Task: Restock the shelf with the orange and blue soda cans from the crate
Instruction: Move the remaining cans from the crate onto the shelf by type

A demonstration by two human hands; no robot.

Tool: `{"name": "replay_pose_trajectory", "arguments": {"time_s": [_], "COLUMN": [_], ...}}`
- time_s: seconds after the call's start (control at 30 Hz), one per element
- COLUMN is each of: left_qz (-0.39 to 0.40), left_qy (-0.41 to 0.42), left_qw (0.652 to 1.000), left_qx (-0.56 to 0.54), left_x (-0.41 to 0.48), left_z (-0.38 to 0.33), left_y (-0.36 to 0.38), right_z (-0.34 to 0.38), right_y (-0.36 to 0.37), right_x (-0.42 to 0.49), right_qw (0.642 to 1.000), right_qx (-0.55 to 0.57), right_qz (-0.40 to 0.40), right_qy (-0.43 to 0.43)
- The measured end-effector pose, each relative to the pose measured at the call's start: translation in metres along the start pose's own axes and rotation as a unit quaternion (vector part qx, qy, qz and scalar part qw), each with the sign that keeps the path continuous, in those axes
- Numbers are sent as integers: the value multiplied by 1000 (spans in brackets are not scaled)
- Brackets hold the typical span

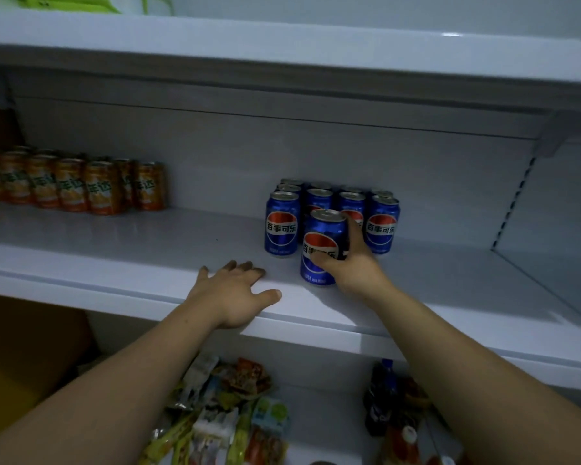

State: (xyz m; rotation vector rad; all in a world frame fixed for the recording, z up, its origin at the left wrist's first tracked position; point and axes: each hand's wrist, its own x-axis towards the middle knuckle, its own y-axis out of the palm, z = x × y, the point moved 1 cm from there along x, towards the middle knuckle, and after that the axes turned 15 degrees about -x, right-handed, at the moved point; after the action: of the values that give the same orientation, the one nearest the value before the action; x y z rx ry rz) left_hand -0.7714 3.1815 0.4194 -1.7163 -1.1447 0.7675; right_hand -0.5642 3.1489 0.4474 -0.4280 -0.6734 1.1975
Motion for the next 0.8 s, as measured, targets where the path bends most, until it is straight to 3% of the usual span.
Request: {"name": "replay_pose_trajectory", "arguments": {"time_s": [0.4, 0.8], "left_qz": [-8, -12], "left_qy": [3, 8], "left_qw": [1000, 1000], "left_qx": [-9, 7], "left_x": [3, 0], "left_z": [3, 0], "left_y": [3, 3], "right_z": [-21, -28], "right_y": [26, 30], "right_x": [40, 48], "right_qw": [990, 981], "right_qx": [-119, -182], "right_qz": [-64, -61], "right_qy": [38, 40]}}
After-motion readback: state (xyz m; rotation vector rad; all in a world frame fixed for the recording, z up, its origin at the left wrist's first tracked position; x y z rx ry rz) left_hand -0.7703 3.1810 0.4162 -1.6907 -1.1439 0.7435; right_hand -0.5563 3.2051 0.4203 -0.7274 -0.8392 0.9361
